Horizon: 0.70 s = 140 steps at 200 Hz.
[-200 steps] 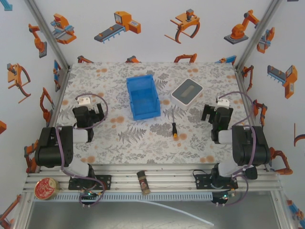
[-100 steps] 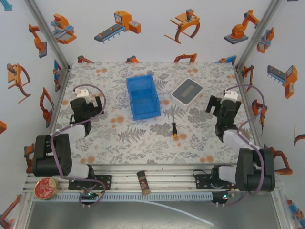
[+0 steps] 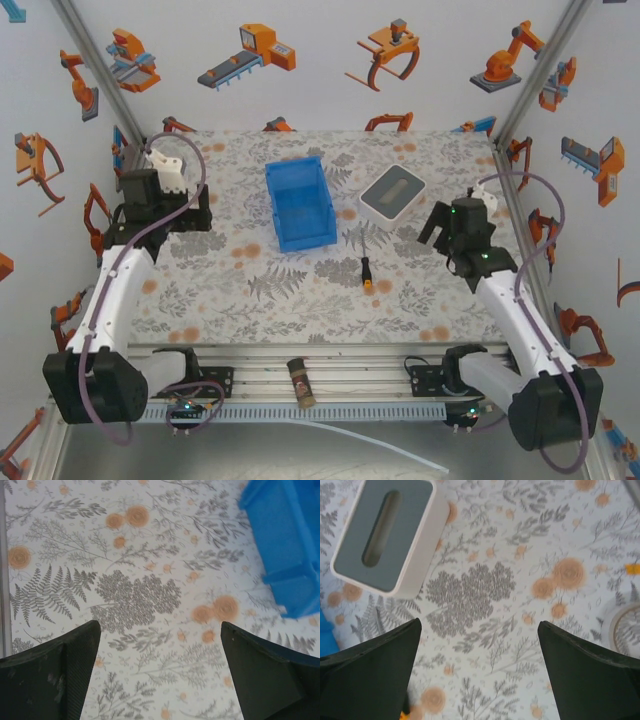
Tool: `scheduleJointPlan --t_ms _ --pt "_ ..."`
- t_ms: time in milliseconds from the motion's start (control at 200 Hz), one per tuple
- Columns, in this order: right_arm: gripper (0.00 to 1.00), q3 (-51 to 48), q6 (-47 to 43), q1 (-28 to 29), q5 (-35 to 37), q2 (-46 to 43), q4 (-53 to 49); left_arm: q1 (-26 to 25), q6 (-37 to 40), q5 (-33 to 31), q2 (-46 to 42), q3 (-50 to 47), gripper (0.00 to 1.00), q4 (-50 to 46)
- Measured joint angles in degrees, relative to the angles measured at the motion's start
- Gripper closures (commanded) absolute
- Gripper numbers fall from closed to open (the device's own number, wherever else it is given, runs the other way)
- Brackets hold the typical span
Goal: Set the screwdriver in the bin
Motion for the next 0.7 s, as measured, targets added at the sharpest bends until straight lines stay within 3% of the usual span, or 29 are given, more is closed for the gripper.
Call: scheduleJointPlan --t_ms 140,300,446,701 --pt "0.16 0.87 3.08 8.41 -1.44 4.63 -6.19 -0.83 3.63 1.53 -0.72 4.11 0.04 -8.24" --pt "0.24 1.73 5.42 16.61 -1.51 9.38 -7.23 -0.92 5.92 3.50 1.95 8.92 0.01 -16.52" --pt "0.25 4.26 5.92 20.68 -1.51 14.51 -6.78 -1.20 7.04 8.70 2.60 9.29 0.03 -21.53" --pt "0.41 8.09 5.84 24.20 -3.30 25.16 -2.89 -2.58 7.21 14.53 2.14 9.33 0.03 -25.22"
